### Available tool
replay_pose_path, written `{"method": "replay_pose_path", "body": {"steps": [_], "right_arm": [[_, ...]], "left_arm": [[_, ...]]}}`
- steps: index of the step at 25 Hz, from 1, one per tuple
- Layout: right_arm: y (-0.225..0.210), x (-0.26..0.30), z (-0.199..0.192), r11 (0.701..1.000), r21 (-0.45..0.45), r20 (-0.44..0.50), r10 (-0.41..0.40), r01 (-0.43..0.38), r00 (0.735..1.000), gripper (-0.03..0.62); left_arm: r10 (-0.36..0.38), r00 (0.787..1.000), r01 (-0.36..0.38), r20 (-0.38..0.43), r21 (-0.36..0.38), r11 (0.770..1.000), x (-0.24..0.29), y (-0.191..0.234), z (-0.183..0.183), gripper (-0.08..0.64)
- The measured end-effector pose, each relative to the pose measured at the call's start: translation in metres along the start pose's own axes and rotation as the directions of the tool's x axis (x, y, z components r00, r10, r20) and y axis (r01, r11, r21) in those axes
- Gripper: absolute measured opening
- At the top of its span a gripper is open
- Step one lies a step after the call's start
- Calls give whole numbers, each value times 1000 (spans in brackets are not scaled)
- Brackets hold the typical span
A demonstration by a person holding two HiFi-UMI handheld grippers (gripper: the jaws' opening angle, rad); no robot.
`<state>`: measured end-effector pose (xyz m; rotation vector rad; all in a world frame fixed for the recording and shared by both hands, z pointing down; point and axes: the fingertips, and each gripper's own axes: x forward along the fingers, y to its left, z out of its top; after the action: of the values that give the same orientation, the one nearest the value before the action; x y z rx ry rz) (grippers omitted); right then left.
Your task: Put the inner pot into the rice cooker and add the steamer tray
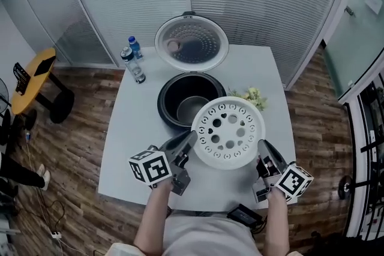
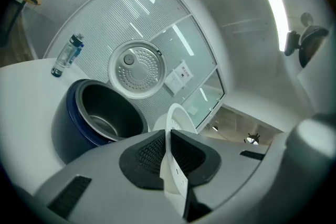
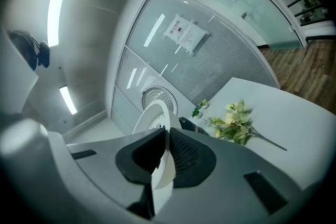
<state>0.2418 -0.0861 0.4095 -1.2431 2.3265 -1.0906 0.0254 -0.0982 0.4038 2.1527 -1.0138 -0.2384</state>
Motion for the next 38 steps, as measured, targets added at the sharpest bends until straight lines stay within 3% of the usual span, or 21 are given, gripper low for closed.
{"method": "replay_pose_path", "body": {"steps": [9, 19, 28, 38], "right_arm": [[36, 45, -3, 998, -3, -27, 67, -67, 997, 38], [60, 91, -3, 999, -14, -20, 50, -50, 999, 38], [78, 167, -2, 1000, -13, -57, 14, -15, 998, 38], [75, 175, -5, 1000, -21, -64, 7, -8, 998, 38]], "left_arm": [[21, 997, -19, 77, -24, 1000, -29, 24, 37, 35], [22, 996, -19, 81, -36, 999, -38, 56, 73, 35], [36, 996, -31, 80, -65, 997, -32, 111, 132, 34], [32, 995, -24, 96, -85, 996, -30, 123, 132, 32]]}}
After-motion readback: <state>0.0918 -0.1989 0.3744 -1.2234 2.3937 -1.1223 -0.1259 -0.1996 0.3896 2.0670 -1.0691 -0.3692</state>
